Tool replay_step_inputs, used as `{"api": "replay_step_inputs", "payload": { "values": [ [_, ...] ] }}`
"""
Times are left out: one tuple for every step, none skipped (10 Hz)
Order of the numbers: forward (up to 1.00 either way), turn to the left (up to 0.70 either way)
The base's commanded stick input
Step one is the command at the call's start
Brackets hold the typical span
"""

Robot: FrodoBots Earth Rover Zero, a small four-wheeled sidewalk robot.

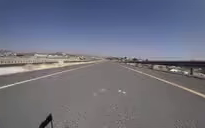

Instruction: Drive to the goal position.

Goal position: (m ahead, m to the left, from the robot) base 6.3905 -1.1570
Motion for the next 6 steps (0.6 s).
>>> {"api": "replay_step_inputs", "payload": {
  "values": [
    [1.0,0.0],
    [1.0,0.0],
    [1.0,0.0],
    [1.0,0.0],
    [1.0,0.0],
    [1.0,0.0]
  ]
}}
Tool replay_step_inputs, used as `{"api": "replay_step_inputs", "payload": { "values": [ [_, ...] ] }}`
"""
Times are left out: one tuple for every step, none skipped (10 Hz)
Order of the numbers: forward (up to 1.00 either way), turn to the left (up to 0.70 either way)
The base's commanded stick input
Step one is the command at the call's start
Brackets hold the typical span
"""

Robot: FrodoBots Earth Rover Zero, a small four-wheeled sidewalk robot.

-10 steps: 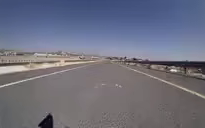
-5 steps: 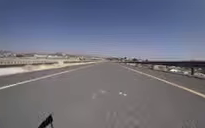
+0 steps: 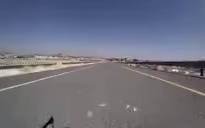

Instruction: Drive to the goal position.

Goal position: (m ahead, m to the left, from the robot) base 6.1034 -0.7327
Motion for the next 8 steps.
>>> {"api": "replay_step_inputs", "payload": {
  "values": [
    [1.0,0.0],
    [1.0,0.0],
    [1.0,0.0],
    [1.0,0.0],
    [1.0,0.0],
    [1.0,0.0],
    [1.0,0.0],
    [1.0,0.0]
  ]
}}
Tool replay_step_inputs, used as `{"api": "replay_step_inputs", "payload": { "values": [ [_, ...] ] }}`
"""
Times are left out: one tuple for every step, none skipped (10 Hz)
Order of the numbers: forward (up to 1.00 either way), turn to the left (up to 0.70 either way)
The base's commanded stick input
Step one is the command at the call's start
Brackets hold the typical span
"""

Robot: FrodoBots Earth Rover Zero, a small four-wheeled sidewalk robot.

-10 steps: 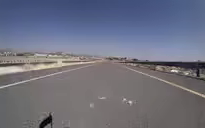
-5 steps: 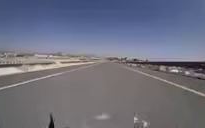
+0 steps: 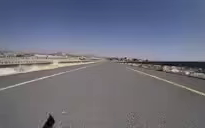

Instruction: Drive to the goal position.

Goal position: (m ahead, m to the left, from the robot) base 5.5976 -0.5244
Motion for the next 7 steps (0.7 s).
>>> {"api": "replay_step_inputs", "payload": {
  "values": [
    [1.0,0.0],
    [1.0,0.0],
    [1.0,0.0],
    [1.0,0.0],
    [1.0,0.0],
    [1.0,0.0],
    [1.0,0.0]
  ]
}}
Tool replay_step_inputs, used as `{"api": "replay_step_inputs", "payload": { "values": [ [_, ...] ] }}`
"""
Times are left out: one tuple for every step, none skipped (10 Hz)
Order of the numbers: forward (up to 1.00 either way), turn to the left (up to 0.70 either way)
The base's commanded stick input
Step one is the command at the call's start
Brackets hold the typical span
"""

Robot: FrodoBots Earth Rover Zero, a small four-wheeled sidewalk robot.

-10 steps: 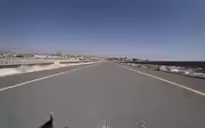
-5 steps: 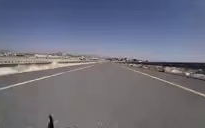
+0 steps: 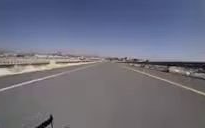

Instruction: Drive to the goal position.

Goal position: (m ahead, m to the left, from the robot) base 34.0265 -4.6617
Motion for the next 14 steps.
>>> {"api": "replay_step_inputs", "payload": {
  "values": [
    [1.0,0.0],
    [1.0,0.0],
    [1.0,0.0],
    [1.0,0.0],
    [1.0,0.0],
    [1.0,0.0],
    [1.0,0.0],
    [1.0,0.0],
    [1.0,0.0],
    [1.0,0.0],
    [1.0,0.0],
    [1.0,0.0],
    [1.0,0.0],
    [1.0,0.0]
  ]
}}
